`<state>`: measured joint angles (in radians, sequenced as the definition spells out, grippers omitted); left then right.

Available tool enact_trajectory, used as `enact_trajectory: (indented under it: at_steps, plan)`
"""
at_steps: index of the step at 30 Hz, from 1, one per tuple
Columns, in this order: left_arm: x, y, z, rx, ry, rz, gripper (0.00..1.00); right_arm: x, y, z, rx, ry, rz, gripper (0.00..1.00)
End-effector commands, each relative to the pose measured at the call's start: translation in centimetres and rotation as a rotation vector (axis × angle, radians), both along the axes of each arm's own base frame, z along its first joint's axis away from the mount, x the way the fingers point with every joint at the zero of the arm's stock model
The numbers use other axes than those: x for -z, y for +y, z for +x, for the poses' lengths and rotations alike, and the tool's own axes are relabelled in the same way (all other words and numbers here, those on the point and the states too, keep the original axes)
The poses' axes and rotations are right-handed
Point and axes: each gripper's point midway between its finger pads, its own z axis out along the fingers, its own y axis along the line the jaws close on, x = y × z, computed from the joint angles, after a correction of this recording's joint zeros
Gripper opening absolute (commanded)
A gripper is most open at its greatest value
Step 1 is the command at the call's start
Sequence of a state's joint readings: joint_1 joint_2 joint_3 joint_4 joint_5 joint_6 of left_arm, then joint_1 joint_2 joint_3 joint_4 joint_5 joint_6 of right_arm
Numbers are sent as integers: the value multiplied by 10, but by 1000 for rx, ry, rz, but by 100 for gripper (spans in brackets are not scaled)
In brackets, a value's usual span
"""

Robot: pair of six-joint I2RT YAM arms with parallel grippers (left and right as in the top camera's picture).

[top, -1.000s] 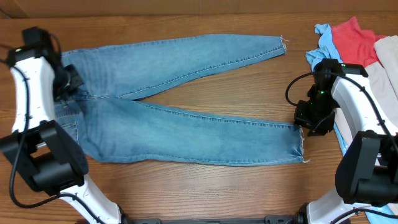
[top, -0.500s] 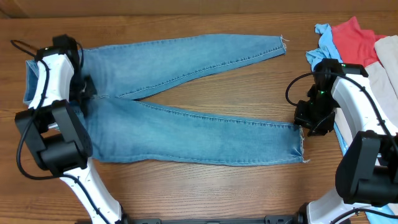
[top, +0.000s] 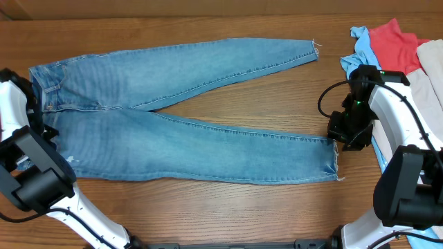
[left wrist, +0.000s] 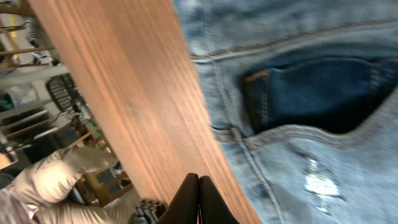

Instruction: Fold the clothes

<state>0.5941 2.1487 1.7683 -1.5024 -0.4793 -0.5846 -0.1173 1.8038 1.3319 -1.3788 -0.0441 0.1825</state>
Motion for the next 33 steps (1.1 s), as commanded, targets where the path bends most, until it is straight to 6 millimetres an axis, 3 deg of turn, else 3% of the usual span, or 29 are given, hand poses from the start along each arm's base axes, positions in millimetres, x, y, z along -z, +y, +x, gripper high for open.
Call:
enact_trajectory:
  at_steps: [1, 5, 14, 22, 33]
  plan:
    - [-5, -15, 14, 36, -71, -48, 4, -4, 1, 3, 7, -30, 5, 46]
    - [5, -24, 10, 50, -52, -92, 6, -4, 4, 5, 8, -36, 24, 52]
    - [43, -47, -11, 50, -6, -191, 4, -1, -3, 6, 67, -40, 2, 55]
    - [63, -49, -16, 50, -8, -179, 6, 28, -6, -22, 157, 40, 2, 55]
    - [74, -53, -24, 48, 6, -181, 8, 59, 12, -28, 179, 8, 93, 55]
